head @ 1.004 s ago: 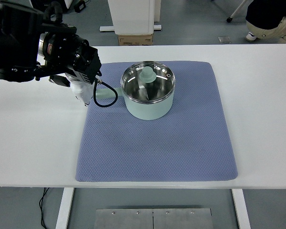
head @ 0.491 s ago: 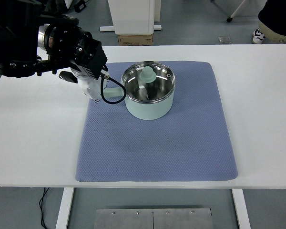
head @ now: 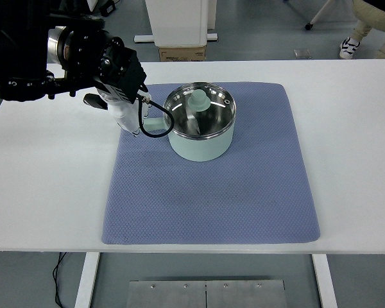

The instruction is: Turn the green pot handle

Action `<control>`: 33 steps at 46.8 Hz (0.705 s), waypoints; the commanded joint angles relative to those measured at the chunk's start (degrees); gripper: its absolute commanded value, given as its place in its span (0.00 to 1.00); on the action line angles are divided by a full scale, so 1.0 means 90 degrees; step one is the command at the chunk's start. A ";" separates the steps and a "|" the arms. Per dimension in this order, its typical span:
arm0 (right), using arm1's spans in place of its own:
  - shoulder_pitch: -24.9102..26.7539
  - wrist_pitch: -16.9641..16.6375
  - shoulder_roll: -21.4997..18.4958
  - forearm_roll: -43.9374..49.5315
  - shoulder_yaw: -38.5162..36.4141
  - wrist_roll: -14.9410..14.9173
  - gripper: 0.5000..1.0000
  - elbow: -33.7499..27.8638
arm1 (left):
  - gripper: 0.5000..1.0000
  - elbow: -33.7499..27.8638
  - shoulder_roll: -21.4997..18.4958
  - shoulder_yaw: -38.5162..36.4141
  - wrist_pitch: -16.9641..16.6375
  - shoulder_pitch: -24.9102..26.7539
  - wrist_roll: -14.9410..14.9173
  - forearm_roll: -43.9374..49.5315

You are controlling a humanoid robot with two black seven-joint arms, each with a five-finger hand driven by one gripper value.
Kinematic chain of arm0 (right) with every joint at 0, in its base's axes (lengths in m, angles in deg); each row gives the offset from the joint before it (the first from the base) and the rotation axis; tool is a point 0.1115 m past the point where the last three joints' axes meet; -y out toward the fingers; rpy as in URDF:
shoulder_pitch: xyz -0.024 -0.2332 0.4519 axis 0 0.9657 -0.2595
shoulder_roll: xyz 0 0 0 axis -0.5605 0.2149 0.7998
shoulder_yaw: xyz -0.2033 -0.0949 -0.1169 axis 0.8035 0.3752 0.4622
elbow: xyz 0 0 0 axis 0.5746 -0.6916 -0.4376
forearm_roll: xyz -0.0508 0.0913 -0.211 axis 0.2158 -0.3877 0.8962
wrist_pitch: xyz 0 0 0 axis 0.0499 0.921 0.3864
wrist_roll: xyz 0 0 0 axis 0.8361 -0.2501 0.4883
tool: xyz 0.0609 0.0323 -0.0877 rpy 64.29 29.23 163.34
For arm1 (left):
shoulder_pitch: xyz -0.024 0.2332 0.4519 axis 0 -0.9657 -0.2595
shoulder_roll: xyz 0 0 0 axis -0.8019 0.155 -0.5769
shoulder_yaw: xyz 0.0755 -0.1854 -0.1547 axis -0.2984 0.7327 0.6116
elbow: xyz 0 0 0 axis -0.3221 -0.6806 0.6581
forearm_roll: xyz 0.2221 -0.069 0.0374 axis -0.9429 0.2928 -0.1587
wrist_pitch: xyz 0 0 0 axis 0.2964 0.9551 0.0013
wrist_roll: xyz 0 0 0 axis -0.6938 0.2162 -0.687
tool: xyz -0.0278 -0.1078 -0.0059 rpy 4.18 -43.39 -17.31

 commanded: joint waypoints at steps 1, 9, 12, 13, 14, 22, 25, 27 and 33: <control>0.0000 0.0000 0.0000 -0.0006 0.0006 -0.0001 1.00 0.0000 | 1.00 -0.0079 -0.0012 0.0022 0.0019 -0.0019 0.0000 0.0000; 0.0000 0.0000 0.0000 -0.0006 -0.0003 -0.0001 1.00 0.0000 | 1.00 -0.0079 -0.0129 0.0168 0.0146 -0.0048 0.0000 0.0000; 0.0000 0.0000 0.0000 -0.0006 0.0006 -0.0001 1.00 0.0000 | 1.00 -0.0079 -0.0139 0.0227 0.0311 -0.0058 0.0000 0.0000; 0.0000 0.0000 0.0000 0.0004 -0.0003 -0.0001 1.00 0.0000 | 1.00 -0.0079 -0.0139 0.0256 0.0360 -0.0058 0.0000 0.0000; 0.0000 0.0000 0.0000 0.0004 0.0006 0.0009 1.00 0.0000 | 1.00 -0.0079 -0.0139 0.0285 0.0409 -0.0058 0.0000 0.0000; 0.0000 0.0000 0.0000 -0.0006 0.0006 0.0009 1.00 0.0000 | 1.00 -0.0118 -0.0149 0.0481 0.0712 -0.0078 0.0000 0.0000; 0.0000 0.0000 0.0000 -0.0006 -0.0003 -0.0001 1.00 0.0000 | 1.00 -0.0118 -0.0149 0.0520 0.0761 -0.0078 0.0000 0.0000; 0.0000 0.0000 0.0000 -0.0006 -0.0004 -0.0001 1.00 0.0000 | 1.00 -0.0186 -0.0149 0.0539 0.0800 -0.0078 0.0000 0.0000; 0.0000 0.0000 0.0000 -0.0006 0.0006 -0.0001 1.00 0.0000 | 1.00 -0.0567 -0.0305 0.0822 0.1171 -0.0107 0.0000 0.0000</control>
